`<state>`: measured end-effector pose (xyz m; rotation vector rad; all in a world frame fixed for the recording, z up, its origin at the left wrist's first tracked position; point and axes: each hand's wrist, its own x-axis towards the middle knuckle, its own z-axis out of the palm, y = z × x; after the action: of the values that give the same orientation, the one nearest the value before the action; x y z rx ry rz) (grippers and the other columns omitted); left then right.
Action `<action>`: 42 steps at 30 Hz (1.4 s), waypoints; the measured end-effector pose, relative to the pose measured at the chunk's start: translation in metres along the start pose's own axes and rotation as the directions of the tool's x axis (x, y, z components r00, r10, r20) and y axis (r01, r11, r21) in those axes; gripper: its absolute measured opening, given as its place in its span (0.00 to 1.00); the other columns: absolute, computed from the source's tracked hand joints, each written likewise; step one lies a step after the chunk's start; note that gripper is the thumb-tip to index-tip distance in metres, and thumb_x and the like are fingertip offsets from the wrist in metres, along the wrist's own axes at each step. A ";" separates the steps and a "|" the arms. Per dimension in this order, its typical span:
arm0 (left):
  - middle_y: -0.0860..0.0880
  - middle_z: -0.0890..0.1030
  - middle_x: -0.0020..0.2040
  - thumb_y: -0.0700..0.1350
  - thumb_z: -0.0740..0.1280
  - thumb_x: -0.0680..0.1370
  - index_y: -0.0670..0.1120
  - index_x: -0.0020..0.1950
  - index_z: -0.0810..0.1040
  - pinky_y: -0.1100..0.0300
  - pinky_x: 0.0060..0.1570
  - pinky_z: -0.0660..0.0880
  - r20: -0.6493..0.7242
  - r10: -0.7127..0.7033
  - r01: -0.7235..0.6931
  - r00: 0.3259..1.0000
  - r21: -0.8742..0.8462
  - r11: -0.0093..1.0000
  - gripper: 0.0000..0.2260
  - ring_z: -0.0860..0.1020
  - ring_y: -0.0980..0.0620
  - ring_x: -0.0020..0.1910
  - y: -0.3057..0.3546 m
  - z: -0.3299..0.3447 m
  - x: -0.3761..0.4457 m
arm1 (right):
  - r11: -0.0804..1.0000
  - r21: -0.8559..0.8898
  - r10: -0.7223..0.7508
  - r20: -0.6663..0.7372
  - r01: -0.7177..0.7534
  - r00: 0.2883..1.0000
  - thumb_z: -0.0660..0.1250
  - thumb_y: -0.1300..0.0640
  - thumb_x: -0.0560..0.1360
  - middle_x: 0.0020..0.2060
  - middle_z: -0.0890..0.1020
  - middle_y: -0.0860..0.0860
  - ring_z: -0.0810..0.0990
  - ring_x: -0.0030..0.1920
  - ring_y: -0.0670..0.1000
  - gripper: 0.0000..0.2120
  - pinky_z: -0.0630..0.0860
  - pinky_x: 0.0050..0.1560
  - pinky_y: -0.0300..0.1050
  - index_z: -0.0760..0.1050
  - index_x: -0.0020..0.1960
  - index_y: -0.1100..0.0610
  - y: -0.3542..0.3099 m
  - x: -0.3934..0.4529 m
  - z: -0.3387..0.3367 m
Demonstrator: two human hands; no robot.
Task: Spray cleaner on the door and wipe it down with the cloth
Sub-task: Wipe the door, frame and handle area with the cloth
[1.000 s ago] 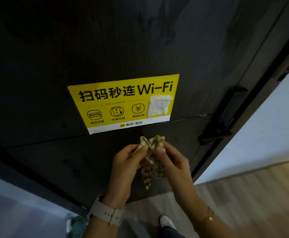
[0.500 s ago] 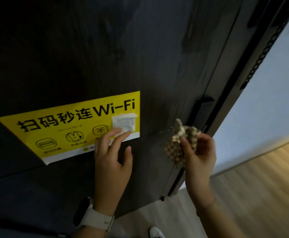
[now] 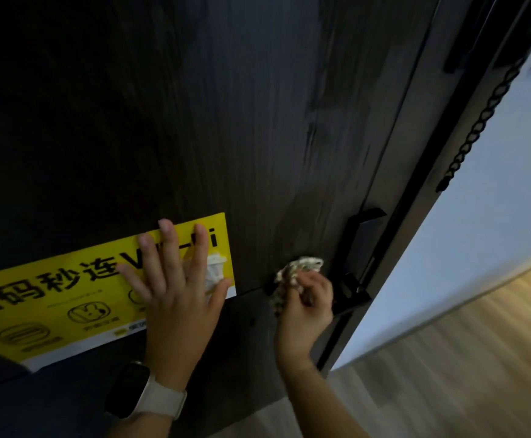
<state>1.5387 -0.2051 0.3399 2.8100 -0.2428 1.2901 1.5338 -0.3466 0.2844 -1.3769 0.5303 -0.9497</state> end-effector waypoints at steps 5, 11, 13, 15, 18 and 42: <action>0.43 0.34 0.78 0.61 0.61 0.73 0.50 0.80 0.42 0.38 0.71 0.32 -0.015 0.022 -0.022 1.000 -0.004 1.000 0.42 0.34 0.41 0.76 -0.002 0.003 0.002 | 0.995 0.013 -0.097 0.266 0.097 0.959 0.67 0.76 0.64 0.42 0.80 0.49 0.80 0.46 0.40 0.18 0.72 0.48 0.28 0.80 0.36 0.53 0.002 -0.037 0.009; 0.43 0.33 0.77 0.61 0.60 0.74 0.50 0.80 0.41 0.39 0.71 0.33 -0.008 0.030 -0.030 1.000 0.002 1.000 0.42 0.33 0.41 0.76 -0.004 0.003 0.004 | 0.994 0.016 0.105 -0.010 -0.104 0.994 0.65 0.72 0.70 0.44 0.83 0.56 0.82 0.46 0.56 0.15 0.79 0.51 0.62 0.79 0.47 0.54 0.016 0.029 -0.011; 0.43 0.33 0.78 0.61 0.60 0.73 0.50 0.80 0.41 0.39 0.71 0.33 -0.011 0.034 -0.034 0.999 0.003 0.999 0.42 0.33 0.41 0.76 -0.003 0.003 0.004 | 0.987 0.042 0.158 -0.113 -0.154 0.981 0.66 0.73 0.71 0.47 0.83 0.54 0.82 0.48 0.50 0.17 0.79 0.56 0.57 0.77 0.52 0.54 0.011 0.046 -0.010; 0.43 0.34 0.78 0.61 0.61 0.73 0.50 0.80 0.41 0.39 0.71 0.32 -0.018 0.037 -0.037 0.999 -0.002 0.999 0.43 0.34 0.41 0.76 -0.003 0.004 0.004 | 0.983 0.091 0.171 -0.161 -0.158 0.972 0.67 0.70 0.72 0.51 0.82 0.53 0.81 0.52 0.50 0.17 0.78 0.59 0.52 0.76 0.53 0.51 0.008 0.048 -0.005; 0.44 0.34 0.78 0.60 0.62 0.72 0.51 0.79 0.41 0.39 0.71 0.33 -0.012 0.035 -0.035 0.999 -0.026 0.999 0.43 0.34 0.41 0.76 -0.004 0.004 0.003 | 0.993 0.001 0.121 -0.110 -0.121 0.987 0.67 0.70 0.73 0.48 0.82 0.58 0.81 0.50 0.56 0.12 0.78 0.56 0.61 0.77 0.52 0.56 0.018 0.026 0.001; 0.42 0.37 0.79 0.56 0.56 0.78 0.50 0.80 0.45 0.40 0.72 0.34 -0.036 0.076 -0.076 0.996 -0.014 0.997 0.33 0.37 0.41 0.77 -0.011 0.001 0.002 | 0.613 -0.081 -0.687 0.437 0.786 0.581 0.62 0.66 0.73 0.51 0.74 0.53 0.75 0.49 0.53 0.16 0.72 0.48 0.40 0.77 0.58 0.58 -0.010 0.032 0.002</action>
<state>1.5422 -0.1949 0.3408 2.7882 -0.3598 1.3452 1.5505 -0.3702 0.3010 -2.0480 -0.2868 -1.2718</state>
